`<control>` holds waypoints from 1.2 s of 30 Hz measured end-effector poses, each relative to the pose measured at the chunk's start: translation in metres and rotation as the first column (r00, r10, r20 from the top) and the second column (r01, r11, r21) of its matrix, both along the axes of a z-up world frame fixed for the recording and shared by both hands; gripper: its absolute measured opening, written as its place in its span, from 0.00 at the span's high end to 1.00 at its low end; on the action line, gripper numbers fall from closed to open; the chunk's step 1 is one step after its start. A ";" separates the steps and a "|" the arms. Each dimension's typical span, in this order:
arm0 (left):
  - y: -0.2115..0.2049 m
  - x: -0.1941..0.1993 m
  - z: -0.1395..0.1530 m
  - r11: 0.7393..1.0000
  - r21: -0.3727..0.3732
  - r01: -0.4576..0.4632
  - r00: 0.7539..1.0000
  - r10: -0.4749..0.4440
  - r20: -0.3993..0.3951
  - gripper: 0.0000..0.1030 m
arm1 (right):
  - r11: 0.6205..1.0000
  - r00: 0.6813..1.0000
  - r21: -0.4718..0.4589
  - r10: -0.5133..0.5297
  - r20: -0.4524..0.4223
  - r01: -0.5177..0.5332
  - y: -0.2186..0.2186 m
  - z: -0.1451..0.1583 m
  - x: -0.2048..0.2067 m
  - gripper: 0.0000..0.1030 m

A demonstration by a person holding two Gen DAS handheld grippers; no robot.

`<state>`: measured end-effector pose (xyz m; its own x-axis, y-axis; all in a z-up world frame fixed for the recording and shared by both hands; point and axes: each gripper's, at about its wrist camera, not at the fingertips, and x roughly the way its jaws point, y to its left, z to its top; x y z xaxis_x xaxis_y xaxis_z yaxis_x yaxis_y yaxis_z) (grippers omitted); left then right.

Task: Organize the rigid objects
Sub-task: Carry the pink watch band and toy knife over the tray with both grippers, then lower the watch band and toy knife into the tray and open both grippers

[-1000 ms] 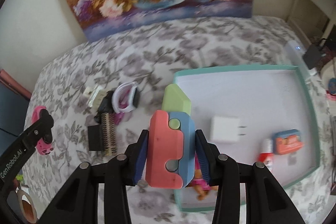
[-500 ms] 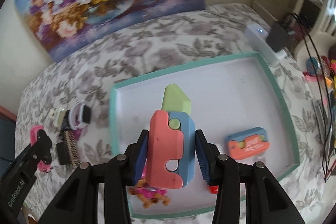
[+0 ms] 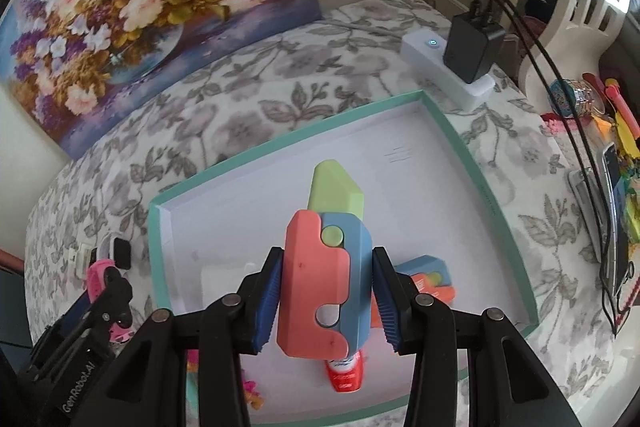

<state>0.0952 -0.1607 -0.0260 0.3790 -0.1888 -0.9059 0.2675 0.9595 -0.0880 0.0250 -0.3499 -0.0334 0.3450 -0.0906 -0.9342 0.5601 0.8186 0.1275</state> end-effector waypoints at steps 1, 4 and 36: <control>-0.004 0.000 -0.001 1.000 0.000 0.005 1.000 -0.005 0.006 0.50 | 1.000 1.000 -0.010 -0.006 -0.006 0.006 -0.003 0.000 -0.001 0.55; -0.016 0.000 -0.002 1.000 0.003 0.031 0.999 -0.031 0.039 0.49 | 0.999 1.000 -0.037 -0.016 -0.019 0.016 -0.009 -0.002 -0.002 0.55; -0.024 0.006 -0.006 0.999 0.001 0.047 0.999 -0.047 0.011 0.41 | 1.000 0.998 -0.016 -0.018 -0.061 0.017 -0.019 -0.026 0.004 0.55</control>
